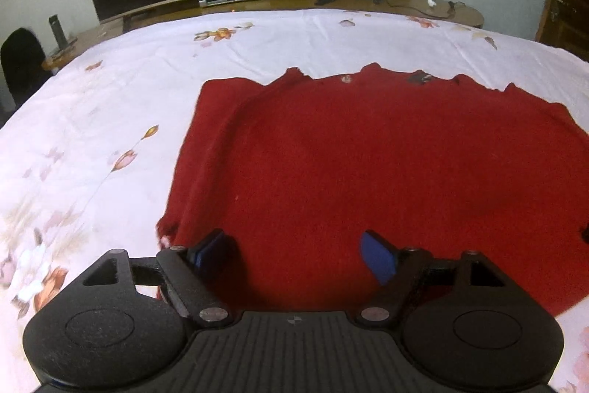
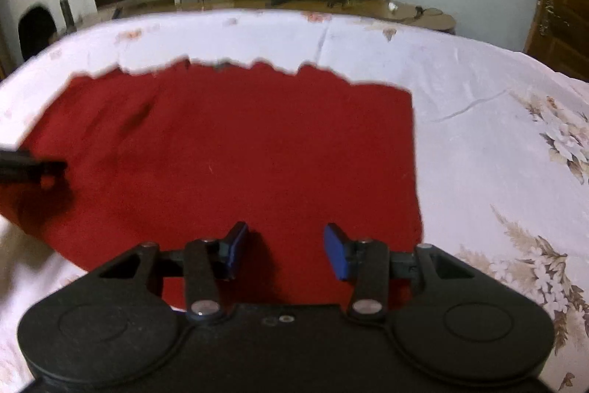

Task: Fold small clothes

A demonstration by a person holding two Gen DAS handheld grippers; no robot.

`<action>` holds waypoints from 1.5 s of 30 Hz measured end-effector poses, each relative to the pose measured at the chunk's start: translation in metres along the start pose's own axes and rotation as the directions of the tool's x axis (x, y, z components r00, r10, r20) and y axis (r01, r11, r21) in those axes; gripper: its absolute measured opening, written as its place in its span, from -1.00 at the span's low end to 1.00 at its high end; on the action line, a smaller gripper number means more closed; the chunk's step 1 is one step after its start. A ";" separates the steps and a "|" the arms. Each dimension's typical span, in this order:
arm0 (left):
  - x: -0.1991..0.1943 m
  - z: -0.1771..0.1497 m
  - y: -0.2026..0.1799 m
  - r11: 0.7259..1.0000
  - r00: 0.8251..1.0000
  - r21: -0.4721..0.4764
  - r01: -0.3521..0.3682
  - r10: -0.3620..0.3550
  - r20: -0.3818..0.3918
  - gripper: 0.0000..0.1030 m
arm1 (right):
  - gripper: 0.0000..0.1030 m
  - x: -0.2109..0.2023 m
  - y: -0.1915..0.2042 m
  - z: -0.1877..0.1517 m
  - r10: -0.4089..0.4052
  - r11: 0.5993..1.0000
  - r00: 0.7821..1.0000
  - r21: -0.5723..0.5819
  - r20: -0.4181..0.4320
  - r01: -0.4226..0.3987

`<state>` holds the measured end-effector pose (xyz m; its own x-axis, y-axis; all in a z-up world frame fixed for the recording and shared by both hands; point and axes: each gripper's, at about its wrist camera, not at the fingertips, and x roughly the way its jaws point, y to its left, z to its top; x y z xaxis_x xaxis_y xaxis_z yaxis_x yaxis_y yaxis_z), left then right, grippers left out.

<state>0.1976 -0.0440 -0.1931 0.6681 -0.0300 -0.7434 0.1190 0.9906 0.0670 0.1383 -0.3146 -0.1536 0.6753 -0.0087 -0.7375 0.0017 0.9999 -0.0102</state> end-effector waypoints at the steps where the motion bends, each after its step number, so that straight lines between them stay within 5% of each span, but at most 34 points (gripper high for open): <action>1: -0.004 -0.003 0.001 1.000 1.000 -0.007 0.000 0.000 -0.003 0.55 | -0.11 -0.005 0.000 0.000 0.014 1.000 1.000 0.005 0.016 -0.014; 6: -0.007 -0.020 0.001 1.000 1.000 -0.014 0.002 -0.002 -0.011 0.55 | -0.11 0.003 -0.003 -0.016 0.017 1.000 0.999 -0.009 -0.042 -0.017; 18: -0.021 -0.010 0.022 0.990 0.999 -0.138 -0.018 0.011 -0.051 0.55 | 0.05 -0.030 0.001 -0.005 0.118 0.993 0.991 -0.024 0.058 -0.116; 30: -0.017 0.013 0.050 0.986 0.997 -0.149 -0.075 0.069 -0.044 0.55 | 0.18 -0.032 0.017 0.023 0.203 0.979 0.972 -0.054 0.119 -0.197; 39: 0.026 0.035 0.085 0.980 0.998 -0.201 -0.014 0.001 -0.063 0.57 | 0.18 -0.009 0.040 0.036 0.200 0.980 0.975 -0.005 0.091 -0.201; 45: 0.058 0.039 0.099 0.962 0.992 -0.254 0.095 -0.114 -0.060 0.57 | 0.18 0.005 0.051 0.042 0.186 0.982 0.980 0.006 0.073 -0.187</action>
<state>0.2767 0.0472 -0.2032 0.6047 -0.1347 -0.7850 -0.0084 0.9845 -0.1754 0.1727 -0.2633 -0.1300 0.7159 0.1780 -0.6751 -0.1204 0.9840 0.1317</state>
